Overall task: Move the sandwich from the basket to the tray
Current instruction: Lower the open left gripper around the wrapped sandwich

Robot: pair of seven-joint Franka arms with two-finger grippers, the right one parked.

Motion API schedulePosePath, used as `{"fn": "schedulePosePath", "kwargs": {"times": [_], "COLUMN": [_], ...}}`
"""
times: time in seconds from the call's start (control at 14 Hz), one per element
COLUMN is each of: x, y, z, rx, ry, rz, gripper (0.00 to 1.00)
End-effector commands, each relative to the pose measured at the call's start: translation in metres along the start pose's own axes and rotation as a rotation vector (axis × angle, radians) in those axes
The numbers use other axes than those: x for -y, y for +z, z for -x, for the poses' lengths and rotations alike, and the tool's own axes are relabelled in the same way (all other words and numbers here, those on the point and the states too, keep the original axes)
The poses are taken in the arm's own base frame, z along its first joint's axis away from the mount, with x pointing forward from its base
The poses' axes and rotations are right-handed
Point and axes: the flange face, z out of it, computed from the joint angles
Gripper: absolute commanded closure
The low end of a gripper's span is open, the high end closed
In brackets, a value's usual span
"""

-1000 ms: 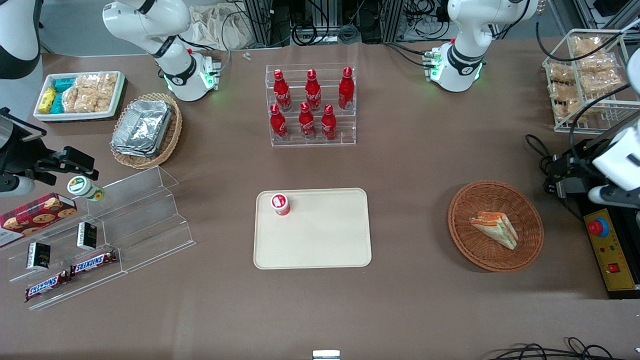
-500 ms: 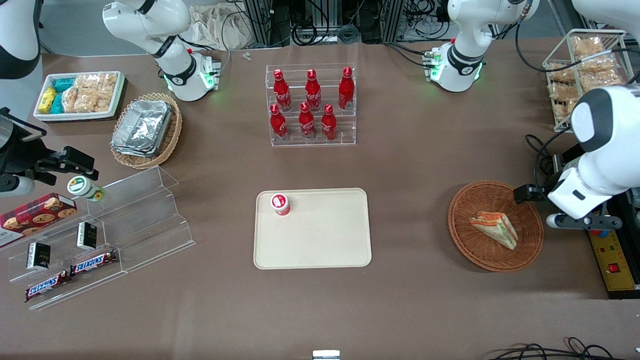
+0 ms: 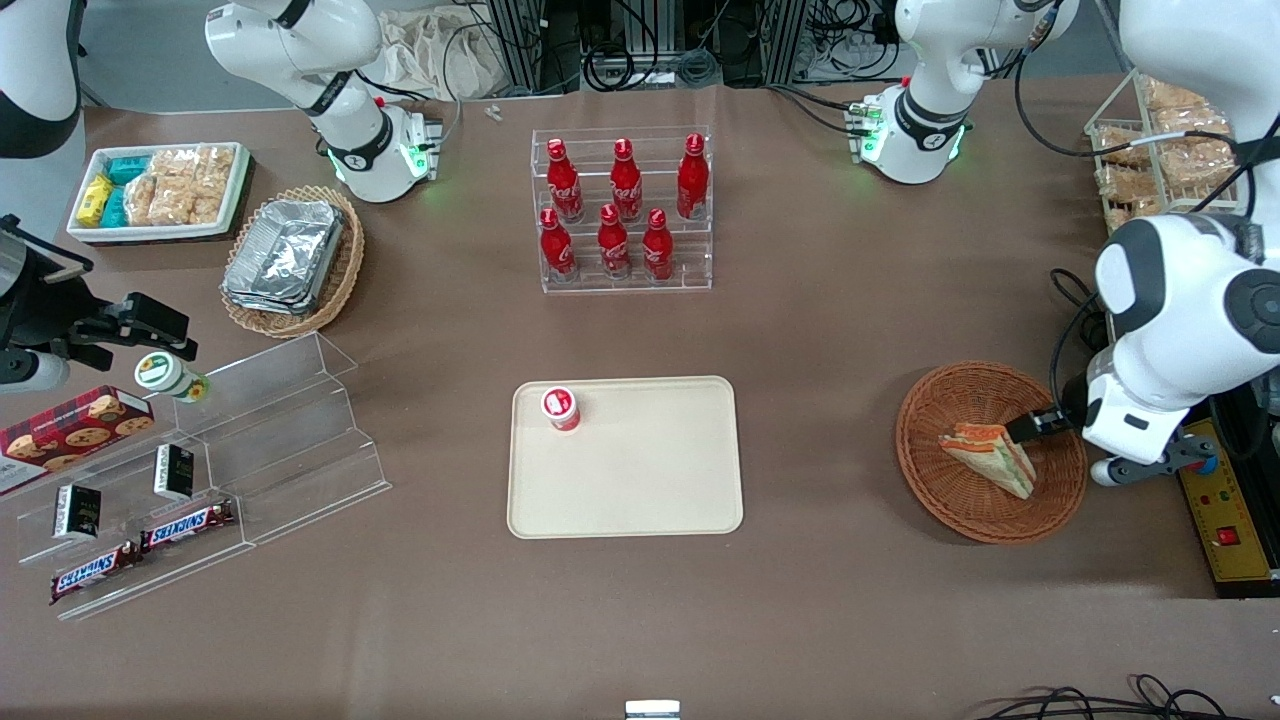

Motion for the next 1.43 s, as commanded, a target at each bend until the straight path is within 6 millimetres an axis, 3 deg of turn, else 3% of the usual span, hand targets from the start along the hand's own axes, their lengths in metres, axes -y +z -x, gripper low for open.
{"fn": "schedulePosePath", "kwargs": {"times": [0.0, 0.21, 0.43, 0.86, 1.14, 1.21, 1.36], "x": [0.002, 0.0, -0.002, 0.002, 0.004, 0.005, 0.008], "y": [0.016, 0.048, 0.067, 0.102, 0.111, 0.111, 0.108], "z": [0.007, 0.002, -0.001, 0.0, 0.001, 0.001, -0.001], "rx": [-0.003, 0.007, -0.009, 0.007, -0.001, -0.001, -0.007], "ry": [-0.123, -0.311, -0.421, -0.435, -0.409, -0.41, -0.462], "rz": [-0.005, -0.014, -0.009, -0.027, -0.054, -0.054, -0.053], "gripper": [0.01, 0.01, 0.01, 0.01, 0.05, 0.07, 0.37]}}
